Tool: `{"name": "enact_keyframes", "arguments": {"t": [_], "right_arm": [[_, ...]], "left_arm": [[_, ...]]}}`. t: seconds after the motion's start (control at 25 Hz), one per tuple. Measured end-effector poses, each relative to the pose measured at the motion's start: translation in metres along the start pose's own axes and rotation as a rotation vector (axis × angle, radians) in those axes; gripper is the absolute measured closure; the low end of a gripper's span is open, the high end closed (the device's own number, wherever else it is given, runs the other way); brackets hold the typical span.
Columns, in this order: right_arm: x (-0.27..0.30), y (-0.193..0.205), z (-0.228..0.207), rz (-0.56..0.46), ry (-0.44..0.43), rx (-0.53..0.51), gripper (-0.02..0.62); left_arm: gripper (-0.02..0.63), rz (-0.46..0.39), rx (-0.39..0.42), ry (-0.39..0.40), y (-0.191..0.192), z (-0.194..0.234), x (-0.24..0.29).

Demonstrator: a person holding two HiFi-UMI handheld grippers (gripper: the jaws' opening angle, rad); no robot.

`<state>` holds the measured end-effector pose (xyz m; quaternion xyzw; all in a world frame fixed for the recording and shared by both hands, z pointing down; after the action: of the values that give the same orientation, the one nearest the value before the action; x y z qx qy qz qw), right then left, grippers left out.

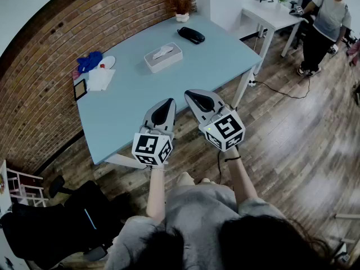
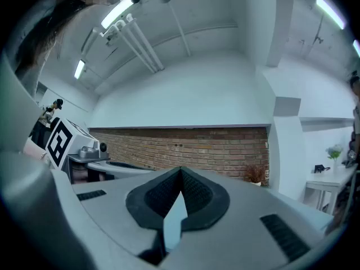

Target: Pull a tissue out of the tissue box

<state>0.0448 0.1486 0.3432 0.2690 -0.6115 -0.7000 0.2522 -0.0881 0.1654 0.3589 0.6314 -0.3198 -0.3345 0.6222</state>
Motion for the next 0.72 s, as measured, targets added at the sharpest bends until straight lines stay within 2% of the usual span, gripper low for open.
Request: {"name": "enact_keyframes", "arguments": {"t": [0.56,0.72], "right_arm": [[-0.010,-0.007,0.006,-0.007,-0.010,-0.006,0.597],[-0.011,-0.005,0.006,-0.035,-0.014,0.051,0.597]], "left_arm": [[0.603,-0.007,-0.001,-0.013,-0.005,-0.009,-0.011],[0.603,0.006,0.000,-0.018,-0.002,-0.012,-0.018]]}}
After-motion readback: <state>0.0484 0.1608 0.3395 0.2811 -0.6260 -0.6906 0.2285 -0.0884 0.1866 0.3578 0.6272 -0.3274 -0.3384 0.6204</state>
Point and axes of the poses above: the fingertips, and each gripper's own axes: x forward along the fingers, z to its left, y out of its underside, the point moved 7 cm from there along -x, backward along the fingers, and after that the axes turned 1 degree about z, right-handed, at the moved point
